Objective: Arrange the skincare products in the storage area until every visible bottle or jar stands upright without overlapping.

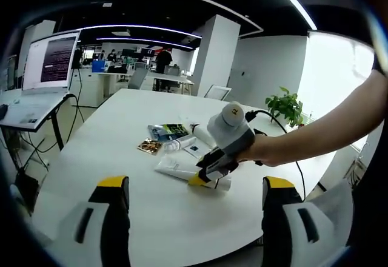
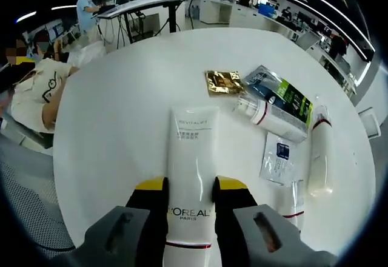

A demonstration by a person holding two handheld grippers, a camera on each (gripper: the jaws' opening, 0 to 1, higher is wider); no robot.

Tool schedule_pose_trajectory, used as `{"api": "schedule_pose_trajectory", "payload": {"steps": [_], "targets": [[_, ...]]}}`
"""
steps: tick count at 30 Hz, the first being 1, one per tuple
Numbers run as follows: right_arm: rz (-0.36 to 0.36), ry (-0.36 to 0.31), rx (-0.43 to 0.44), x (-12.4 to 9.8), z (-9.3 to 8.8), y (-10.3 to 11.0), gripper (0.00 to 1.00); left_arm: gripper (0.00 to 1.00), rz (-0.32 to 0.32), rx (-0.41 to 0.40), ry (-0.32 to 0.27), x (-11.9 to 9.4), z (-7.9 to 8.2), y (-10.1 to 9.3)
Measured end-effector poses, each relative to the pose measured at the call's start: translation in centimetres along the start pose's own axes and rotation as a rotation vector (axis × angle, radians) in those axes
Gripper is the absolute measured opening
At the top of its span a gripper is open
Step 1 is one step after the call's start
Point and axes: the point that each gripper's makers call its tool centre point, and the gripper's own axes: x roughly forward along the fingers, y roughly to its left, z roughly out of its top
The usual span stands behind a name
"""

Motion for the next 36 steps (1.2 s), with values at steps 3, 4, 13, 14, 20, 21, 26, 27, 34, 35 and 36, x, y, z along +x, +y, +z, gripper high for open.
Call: {"api": "schedule_pose_trajectory", "payload": {"steps": [3, 4, 13, 14, 20, 21, 26, 27, 34, 35, 36], "targets": [[-0.002, -0.02, 0.042, -0.3, -0.2, 0.0, 0.28, 0.84, 0.001, 0.0, -0.001, 0.0, 0.0, 0.1], [-0.002, -0.036, 0.062, -0.3, -0.1, 0.0, 0.28, 0.84, 0.0, 0.0, -0.001, 0.0, 0.0, 0.0], [-0.012, -0.072, 0.062, -1.2, -0.3, 0.1, 0.28, 0.84, 0.003, 0.0, -0.003, 0.0, 0.0, 0.1], [-0.012, -0.079, 0.063, -1.3, -0.2, 0.1, 0.28, 0.84, 0.004, -0.001, -0.003, 0.0, 0.0, 0.1], [-0.025, -0.121, 0.055, -2.3, 0.0, 0.2, 0.28, 0.84, 0.003, -0.004, -0.012, -0.1, 0.2, 0.0], [-0.028, -0.132, 0.056, -2.3, 0.1, 0.2, 0.27, 0.84, 0.003, -0.005, -0.013, -0.1, 0.2, 0.0], [-0.03, -0.173, 0.06, -3.2, 0.4, 0.8, 0.27, 0.84, 0.005, -0.006, -0.014, -0.1, 0.3, 0.0], [-0.031, -0.18, 0.059, -3.4, 0.5, 0.9, 0.27, 0.84, 0.004, -0.006, -0.016, -0.1, 0.3, -0.1], [-0.03, -0.23, 0.088, -4.6, 0.5, 1.6, 0.27, 0.84, 0.002, 0.01, -0.015, -0.1, 0.4, -0.1], [-0.03, -0.233, 0.087, -4.8, 0.5, 1.7, 0.27, 0.84, 0.002, 0.012, -0.014, -0.1, 0.3, -0.1], [-0.03, -0.236, 0.085, -4.9, 0.4, 1.8, 0.27, 0.84, 0.002, 0.015, -0.012, -0.1, 0.3, -0.1]]}}
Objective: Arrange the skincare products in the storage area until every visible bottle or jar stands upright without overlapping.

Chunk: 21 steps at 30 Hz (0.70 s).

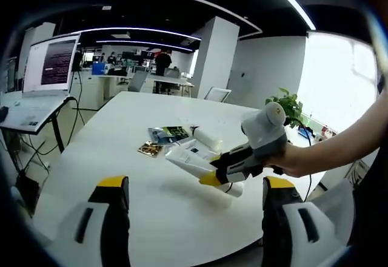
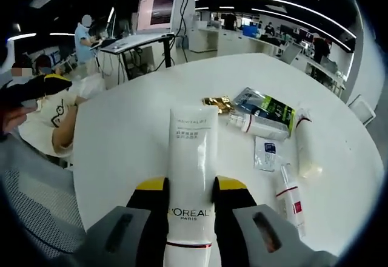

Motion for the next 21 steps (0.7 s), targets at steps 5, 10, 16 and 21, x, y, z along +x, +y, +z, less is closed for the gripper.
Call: {"api": "schedule_pose_trajectory", "payload": {"steps": [5, 10, 16, 21], "targets": [[0.001, -0.019, -0.013, -0.9, -0.2, 0.6, 0.27, 0.84, -0.002, 0.0, -0.003, 0.0, 0.1, 0.0], [-0.001, -0.033, -0.019, -2.0, -0.5, 1.0, 0.27, 0.84, -0.004, -0.004, -0.005, 0.0, 0.1, -0.1], [-0.009, -0.062, -0.003, -3.2, -0.4, 1.5, 0.27, 0.84, -0.008, -0.014, -0.01, 0.0, 0.2, -0.2], [-0.01, -0.087, -0.021, -4.0, -0.3, 2.1, 0.27, 0.84, -0.015, -0.014, -0.009, 0.0, 0.2, -0.5]]}}
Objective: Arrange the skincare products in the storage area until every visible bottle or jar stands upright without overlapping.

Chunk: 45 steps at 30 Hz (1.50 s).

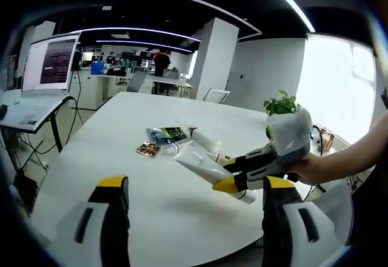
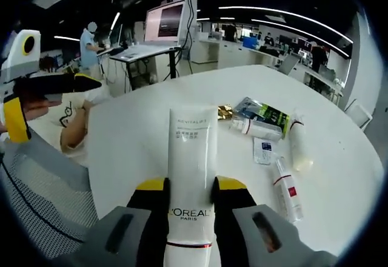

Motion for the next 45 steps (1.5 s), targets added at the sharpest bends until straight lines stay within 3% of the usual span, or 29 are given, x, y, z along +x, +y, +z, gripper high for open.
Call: {"api": "schedule_pose_trajectory", "payload": {"steps": [13, 26, 33, 36, 39, 45], "targets": [[-0.005, -0.073, -0.007, -2.1, 1.1, 1.3, 0.27, 0.84, -0.009, 0.02, 0.009, 0.0, -0.1, -0.3], [0.027, -0.176, -0.021, -4.4, 3.7, 3.1, 0.27, 0.84, -0.05, -0.011, 0.019, 0.2, 0.5, -1.3], [0.029, -0.244, -0.022, -5.9, 5.6, 3.7, 0.27, 0.82, -0.122, -0.144, -0.039, 0.5, 2.5, -2.5], [0.039, -0.267, -0.027, -6.6, 6.3, 4.5, 0.27, 0.75, -0.162, -0.197, -0.089, 0.5, 4.0, -3.3], [0.049, -0.286, -0.037, -6.8, 6.9, 5.2, 0.27, 0.68, -0.175, -0.213, -0.105, 0.5, 4.4, -3.3], [0.074, -0.315, -0.063, -7.1, 8.2, 6.5, 0.27, 0.65, -0.193, -0.264, -0.112, 0.2, 4.3, -3.7]]}}
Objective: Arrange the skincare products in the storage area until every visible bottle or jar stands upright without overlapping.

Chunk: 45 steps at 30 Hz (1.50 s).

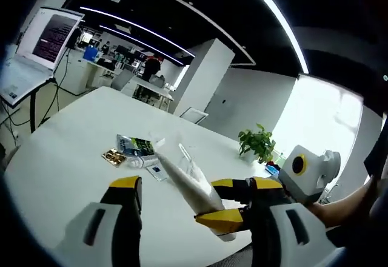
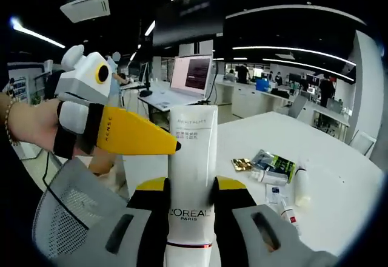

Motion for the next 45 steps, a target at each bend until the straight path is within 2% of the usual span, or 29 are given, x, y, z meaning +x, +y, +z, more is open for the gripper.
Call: {"api": "schedule_pose_trajectory", "payload": {"steps": [6, 8, 10, 13, 17, 21, 28, 34, 39, 45], "targets": [[0.022, -0.035, 0.008, 0.0, 1.2, 0.7, 0.27, 0.58, -0.002, -0.059, -0.032, -0.2, 0.2, 0.2], [0.028, -0.042, 0.009, -0.1, 1.5, 1.0, 0.27, 0.56, -0.014, -0.082, -0.049, 0.0, 0.5, -0.4], [0.03, -0.046, 0.0, -0.1, 1.7, 1.1, 0.27, 0.58, -0.04, -0.089, -0.099, 0.2, 1.4, -0.9], [0.031, -0.051, -0.005, -0.3, 2.1, 1.2, 0.27, 0.47, -0.063, -0.113, -0.119, 0.3, 1.7, -1.2], [0.027, -0.05, -0.01, -0.2, 2.0, 1.2, 0.27, 0.42, -0.048, -0.119, -0.138, 0.5, 1.8, -0.9], [0.03, -0.046, -0.02, -0.1, 1.8, 1.3, 0.27, 0.35, -0.044, -0.159, -0.165, 0.6, 2.1, -0.7], [0.023, -0.043, -0.037, -0.1, 1.9, 1.2, 0.27, 0.28, -0.039, -0.175, -0.182, 0.7, 2.3, -0.6], [0.018, -0.039, -0.056, 0.0, 2.1, 1.1, 0.27, 0.19, -0.042, -0.157, -0.186, 0.8, 2.6, -0.7], [0.017, -0.037, -0.067, 0.0, 2.2, 1.1, 0.27, 0.14, -0.026, -0.136, -0.186, 0.7, 2.6, -0.3], [0.012, -0.036, -0.064, 0.0, 2.3, 1.1, 0.27, 0.14, -0.028, -0.118, -0.188, 0.7, 2.8, -0.5]]}}
